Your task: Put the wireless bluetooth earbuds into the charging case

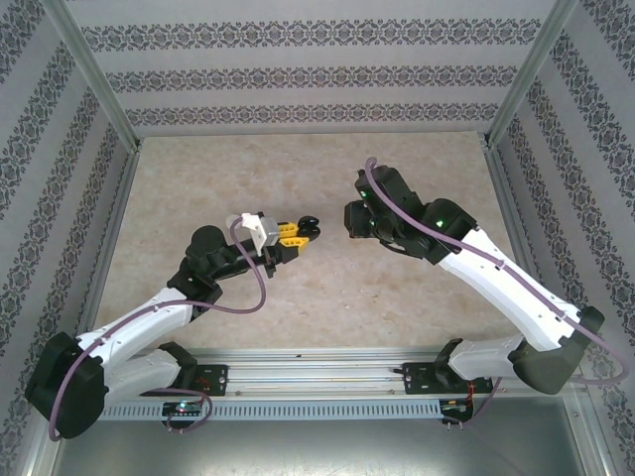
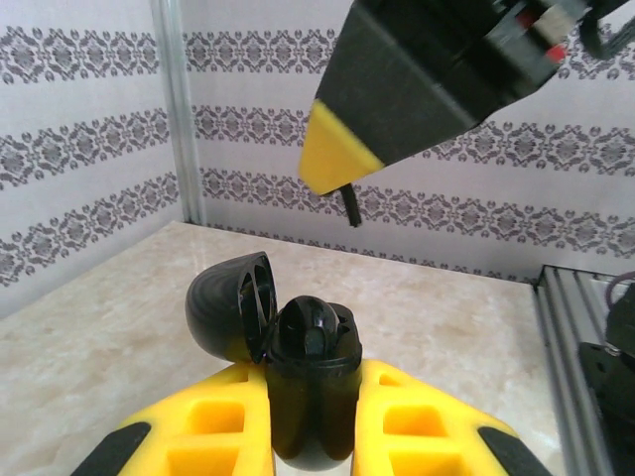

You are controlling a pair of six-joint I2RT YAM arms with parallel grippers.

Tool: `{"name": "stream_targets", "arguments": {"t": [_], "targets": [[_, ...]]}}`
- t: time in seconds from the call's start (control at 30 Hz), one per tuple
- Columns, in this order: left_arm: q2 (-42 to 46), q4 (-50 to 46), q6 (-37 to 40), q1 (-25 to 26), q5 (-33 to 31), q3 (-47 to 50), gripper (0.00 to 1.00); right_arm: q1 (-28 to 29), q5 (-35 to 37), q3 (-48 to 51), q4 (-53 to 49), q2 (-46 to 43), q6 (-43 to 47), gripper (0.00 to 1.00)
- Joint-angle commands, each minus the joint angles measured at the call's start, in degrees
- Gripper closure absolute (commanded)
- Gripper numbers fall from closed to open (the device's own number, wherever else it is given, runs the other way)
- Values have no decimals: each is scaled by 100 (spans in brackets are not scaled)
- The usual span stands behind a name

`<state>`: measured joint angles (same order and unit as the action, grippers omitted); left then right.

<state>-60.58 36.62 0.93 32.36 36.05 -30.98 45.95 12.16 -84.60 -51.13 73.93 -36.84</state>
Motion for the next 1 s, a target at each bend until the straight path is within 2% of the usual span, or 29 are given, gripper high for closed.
{"name": "stream_targets", "arguments": {"t": [0.0,0.23,0.47,0.97], "targets": [[-36,576,212,190,-357,11,100,221,102,123,368,-31,-181,81],[-162,706,84,352,-413,9,100,643,300,275,1179,-168,-195,81],[-238,838,-46,437,-504,24,100,678,116,136,1191,-54,-96,80],[-677,1554,-523,462,-546,-32,100,669,103,681,1703,-178,-271,81]]}}
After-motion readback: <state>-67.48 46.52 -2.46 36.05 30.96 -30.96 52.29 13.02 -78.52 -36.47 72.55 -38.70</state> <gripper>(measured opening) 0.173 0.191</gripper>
